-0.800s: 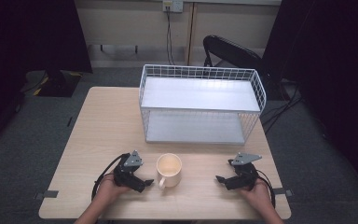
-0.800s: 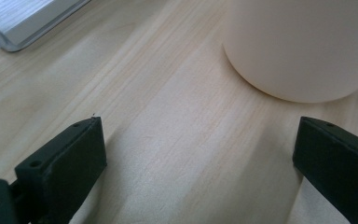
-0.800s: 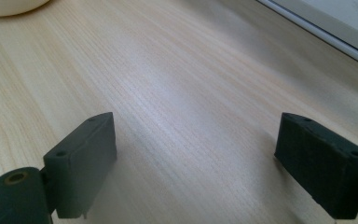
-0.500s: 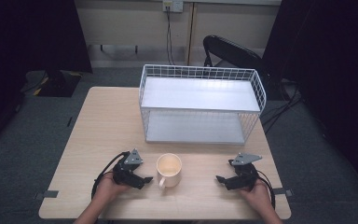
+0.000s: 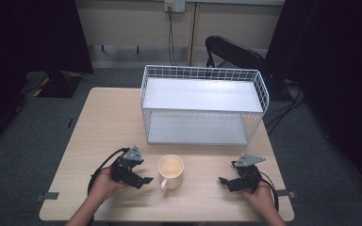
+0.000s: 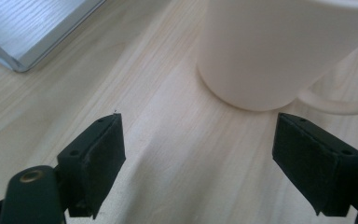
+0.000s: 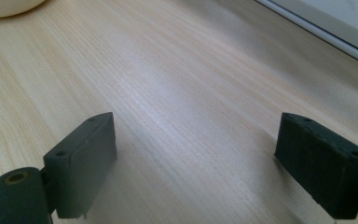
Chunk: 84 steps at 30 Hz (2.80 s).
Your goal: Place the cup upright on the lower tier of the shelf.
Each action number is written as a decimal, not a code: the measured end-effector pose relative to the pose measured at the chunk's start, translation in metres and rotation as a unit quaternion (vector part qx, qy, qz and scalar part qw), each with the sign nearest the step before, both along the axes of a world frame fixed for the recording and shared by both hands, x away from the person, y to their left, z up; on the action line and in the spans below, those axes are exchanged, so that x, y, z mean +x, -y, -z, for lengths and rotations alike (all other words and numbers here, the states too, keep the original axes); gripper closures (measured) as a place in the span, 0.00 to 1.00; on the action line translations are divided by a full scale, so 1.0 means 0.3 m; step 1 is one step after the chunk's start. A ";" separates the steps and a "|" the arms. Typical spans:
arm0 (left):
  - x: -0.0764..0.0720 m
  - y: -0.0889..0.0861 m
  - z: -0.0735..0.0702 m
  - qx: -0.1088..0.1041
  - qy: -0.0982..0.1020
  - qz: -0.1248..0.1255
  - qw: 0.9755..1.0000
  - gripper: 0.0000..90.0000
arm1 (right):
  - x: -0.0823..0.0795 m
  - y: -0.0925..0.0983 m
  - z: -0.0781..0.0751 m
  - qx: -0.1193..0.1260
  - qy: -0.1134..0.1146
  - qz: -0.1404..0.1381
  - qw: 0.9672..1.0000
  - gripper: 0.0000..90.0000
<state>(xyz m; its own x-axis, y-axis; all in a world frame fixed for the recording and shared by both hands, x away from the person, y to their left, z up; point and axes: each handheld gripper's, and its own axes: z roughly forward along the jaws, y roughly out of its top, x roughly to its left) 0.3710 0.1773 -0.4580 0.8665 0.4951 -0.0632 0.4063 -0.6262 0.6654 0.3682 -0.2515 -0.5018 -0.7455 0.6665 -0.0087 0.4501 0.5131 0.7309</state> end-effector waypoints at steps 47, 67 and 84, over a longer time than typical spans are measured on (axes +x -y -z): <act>0.008 0.097 -0.179 -0.005 -0.014 0.003 1.000 0.21 | -0.006 0.003 0.000 0.000 0.000 0.007 1.000 0.13; 0.065 0.183 -0.165 0.009 -0.018 -0.025 0.999 0.26 | -0.005 0.003 0.000 0.000 0.000 0.009 1.000 0.13; 0.094 0.217 -0.149 0.041 -0.024 -0.032 0.998 0.61 | -0.012 0.006 0.000 0.000 0.001 0.013 1.000 0.13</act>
